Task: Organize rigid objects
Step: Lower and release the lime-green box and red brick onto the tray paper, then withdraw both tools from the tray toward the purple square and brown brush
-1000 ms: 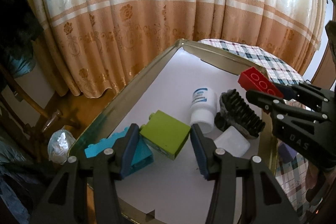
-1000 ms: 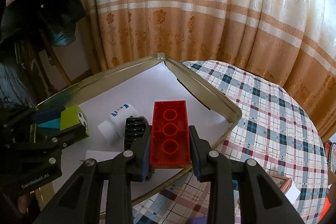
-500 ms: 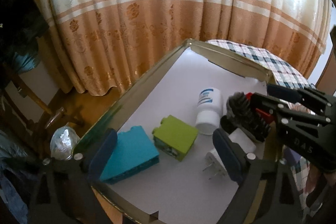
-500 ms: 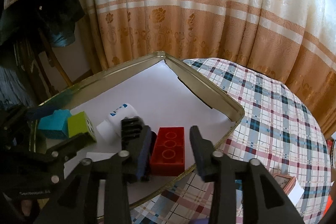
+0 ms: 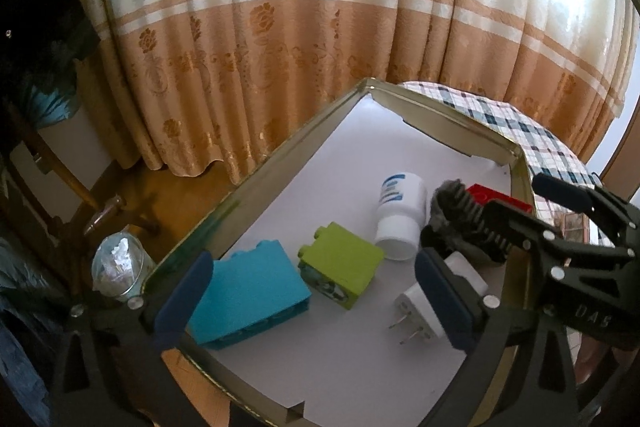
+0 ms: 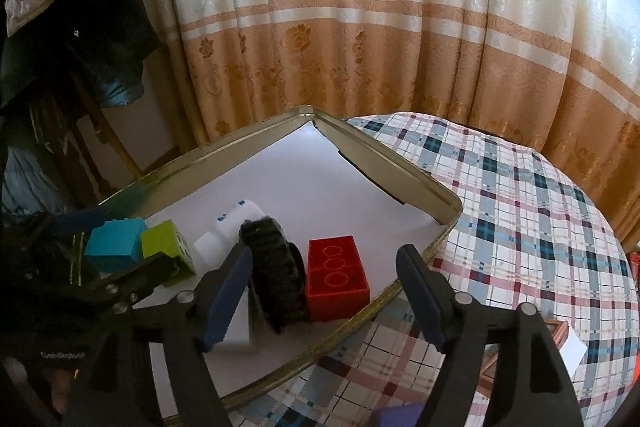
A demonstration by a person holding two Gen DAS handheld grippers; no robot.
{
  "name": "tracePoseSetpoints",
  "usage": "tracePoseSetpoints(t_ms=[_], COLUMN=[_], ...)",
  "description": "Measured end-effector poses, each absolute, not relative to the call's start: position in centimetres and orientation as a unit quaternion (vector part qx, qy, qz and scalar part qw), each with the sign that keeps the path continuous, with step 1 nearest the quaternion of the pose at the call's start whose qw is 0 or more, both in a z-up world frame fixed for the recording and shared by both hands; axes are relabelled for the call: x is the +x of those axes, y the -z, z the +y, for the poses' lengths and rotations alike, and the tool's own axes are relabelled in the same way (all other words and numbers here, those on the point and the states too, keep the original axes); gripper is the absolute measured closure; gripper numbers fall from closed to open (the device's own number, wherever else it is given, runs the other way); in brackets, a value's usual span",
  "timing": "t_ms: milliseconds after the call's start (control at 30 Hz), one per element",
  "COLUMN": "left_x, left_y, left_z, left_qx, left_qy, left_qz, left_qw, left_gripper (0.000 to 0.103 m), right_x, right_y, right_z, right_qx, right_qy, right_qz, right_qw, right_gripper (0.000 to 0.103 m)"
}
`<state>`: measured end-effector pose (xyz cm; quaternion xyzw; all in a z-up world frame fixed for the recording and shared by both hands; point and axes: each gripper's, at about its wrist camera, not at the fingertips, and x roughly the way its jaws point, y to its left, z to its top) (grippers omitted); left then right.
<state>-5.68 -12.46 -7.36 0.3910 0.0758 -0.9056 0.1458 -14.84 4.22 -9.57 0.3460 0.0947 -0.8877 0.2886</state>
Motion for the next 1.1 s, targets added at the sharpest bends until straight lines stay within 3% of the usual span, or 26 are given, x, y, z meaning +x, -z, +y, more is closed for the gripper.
tracePoseSetpoints(t_ms=[1100], left_x=[-4.4], left_y=[6.5], left_z=[-9.0], left_qx=[0.364], left_qy=[0.916], left_qz=[0.075], left_qw=[0.152], left_gripper=[0.001], right_x=[-12.0], right_y=[8.8], right_z=[13.3], right_qx=[0.346], right_qy=[0.910], right_qz=[0.046], right_qw=[0.224], right_gripper=[0.024])
